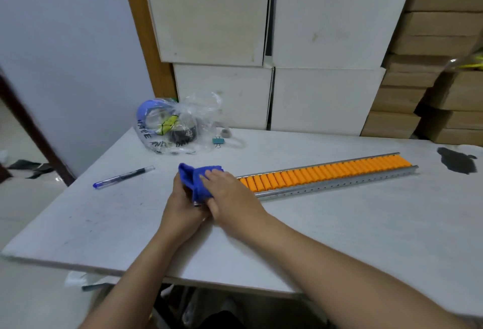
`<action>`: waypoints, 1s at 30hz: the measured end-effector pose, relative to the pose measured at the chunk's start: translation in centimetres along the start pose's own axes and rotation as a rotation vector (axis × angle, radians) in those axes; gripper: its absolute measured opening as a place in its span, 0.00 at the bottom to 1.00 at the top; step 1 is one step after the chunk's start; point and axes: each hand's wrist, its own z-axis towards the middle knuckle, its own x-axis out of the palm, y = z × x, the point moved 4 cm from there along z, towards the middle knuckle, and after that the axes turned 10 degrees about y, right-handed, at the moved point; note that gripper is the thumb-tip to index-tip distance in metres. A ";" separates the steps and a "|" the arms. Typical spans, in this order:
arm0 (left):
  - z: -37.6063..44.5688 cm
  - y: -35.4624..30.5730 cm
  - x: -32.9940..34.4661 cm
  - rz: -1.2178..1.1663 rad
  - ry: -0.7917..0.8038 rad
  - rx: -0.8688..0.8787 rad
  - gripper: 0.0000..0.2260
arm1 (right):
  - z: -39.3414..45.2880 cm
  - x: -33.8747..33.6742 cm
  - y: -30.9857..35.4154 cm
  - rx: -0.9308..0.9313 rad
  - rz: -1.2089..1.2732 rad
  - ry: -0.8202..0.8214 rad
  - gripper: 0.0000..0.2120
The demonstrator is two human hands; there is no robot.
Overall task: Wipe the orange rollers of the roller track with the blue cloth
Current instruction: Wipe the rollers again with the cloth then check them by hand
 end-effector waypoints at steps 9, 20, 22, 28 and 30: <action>0.2 0.5 0.0 -0.058 0.011 -0.034 0.50 | -0.1 0.5 -0.9 0.023 -0.044 0.062 0.15; 0.4 0.8 0.0 0.053 0.021 -0.018 0.52 | -5.7 -3.2 -8.6 0.215 0.025 -0.054 0.09; 0.4 0.8 0.1 0.063 0.027 -0.017 0.52 | -6.8 -4.0 -10.5 0.255 -0.003 -0.086 0.07; 0.3 0.9 0.2 0.078 0.024 0.000 0.49 | -10.6 -6.9 -17.3 0.439 -0.049 -0.182 0.07; 0.4 0.9 0.2 0.088 0.021 0.006 0.49 | -12.0 -8.1 -20.0 0.522 -0.088 -0.200 0.06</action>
